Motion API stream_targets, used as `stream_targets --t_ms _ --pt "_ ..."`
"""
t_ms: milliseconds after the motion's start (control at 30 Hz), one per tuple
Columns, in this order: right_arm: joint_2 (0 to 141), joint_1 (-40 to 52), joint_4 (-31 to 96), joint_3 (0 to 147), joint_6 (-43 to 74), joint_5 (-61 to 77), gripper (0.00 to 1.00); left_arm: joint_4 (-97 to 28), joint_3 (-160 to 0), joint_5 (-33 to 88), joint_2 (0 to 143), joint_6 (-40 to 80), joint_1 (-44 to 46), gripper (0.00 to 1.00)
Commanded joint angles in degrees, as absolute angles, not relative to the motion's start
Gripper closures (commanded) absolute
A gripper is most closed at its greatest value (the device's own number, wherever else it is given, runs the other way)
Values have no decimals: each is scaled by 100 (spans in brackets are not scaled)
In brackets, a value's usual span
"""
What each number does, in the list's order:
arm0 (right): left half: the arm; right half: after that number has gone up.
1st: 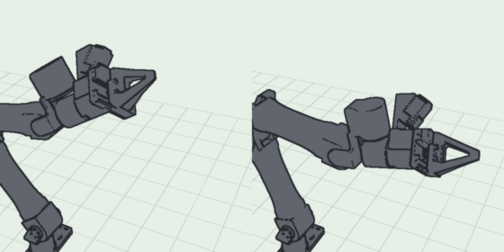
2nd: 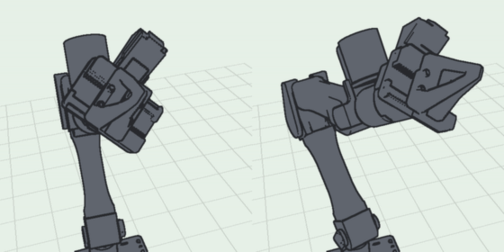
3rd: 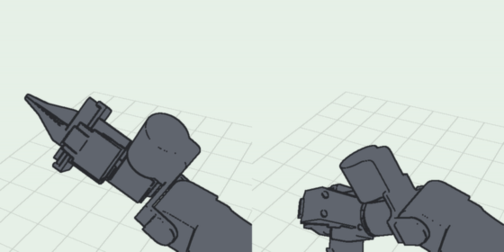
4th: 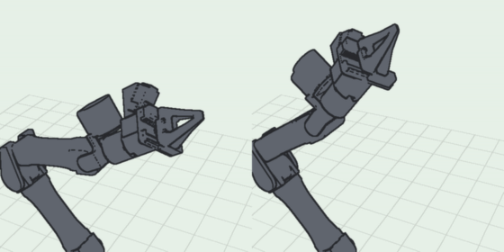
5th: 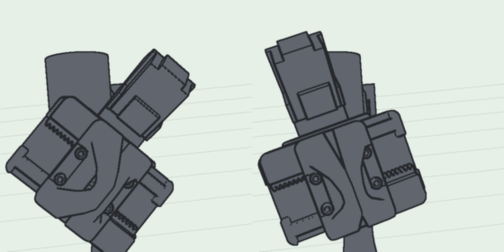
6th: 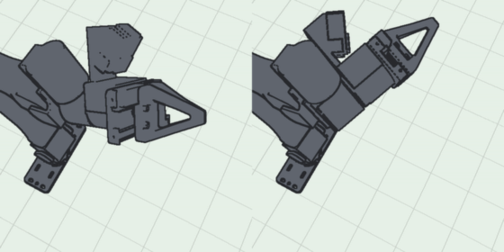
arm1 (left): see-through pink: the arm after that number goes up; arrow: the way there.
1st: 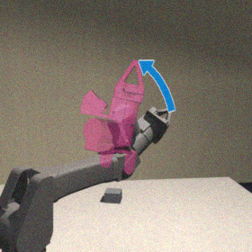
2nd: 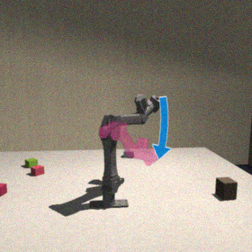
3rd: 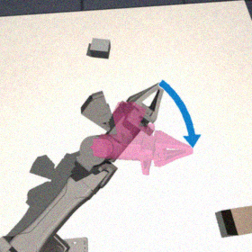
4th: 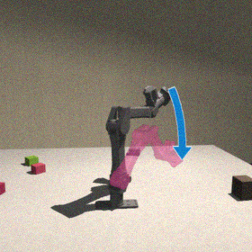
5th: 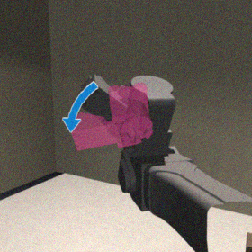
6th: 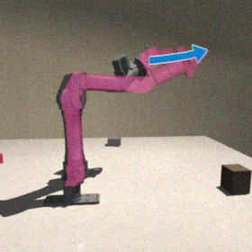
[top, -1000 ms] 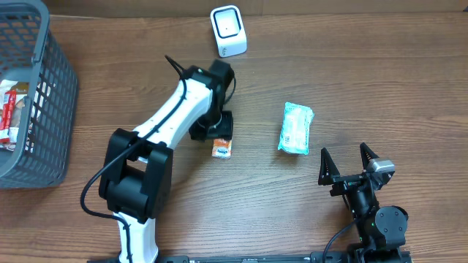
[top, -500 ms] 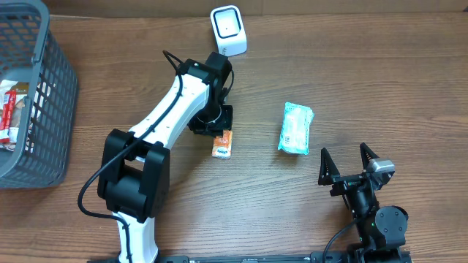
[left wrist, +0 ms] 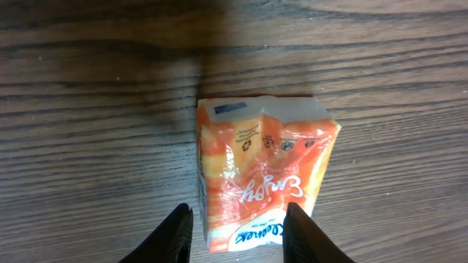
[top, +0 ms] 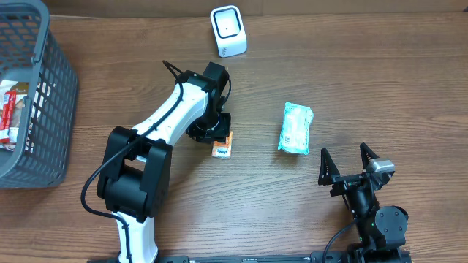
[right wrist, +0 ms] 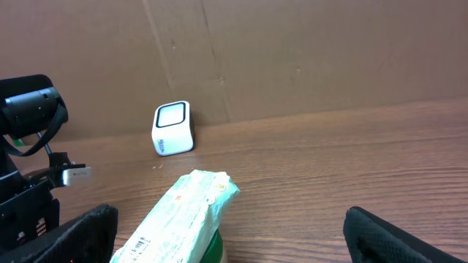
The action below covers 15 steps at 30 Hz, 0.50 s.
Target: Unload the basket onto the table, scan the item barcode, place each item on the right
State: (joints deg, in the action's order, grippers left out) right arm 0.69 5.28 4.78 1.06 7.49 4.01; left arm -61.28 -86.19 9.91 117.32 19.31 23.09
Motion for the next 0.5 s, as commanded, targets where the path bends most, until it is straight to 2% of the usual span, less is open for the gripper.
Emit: stream_targets --t_ms 0,200,467 --pt "16 513 460 45 770 346 0 -6090 -8549 1057 11688 1931 2246 66" --pt "16 513 460 45 770 346 0 -6066 -8536 985 11688 1927 2246 68" --pt "16 513 460 45 770 346 0 -6084 -8508 1011 11688 1927 2241 66"
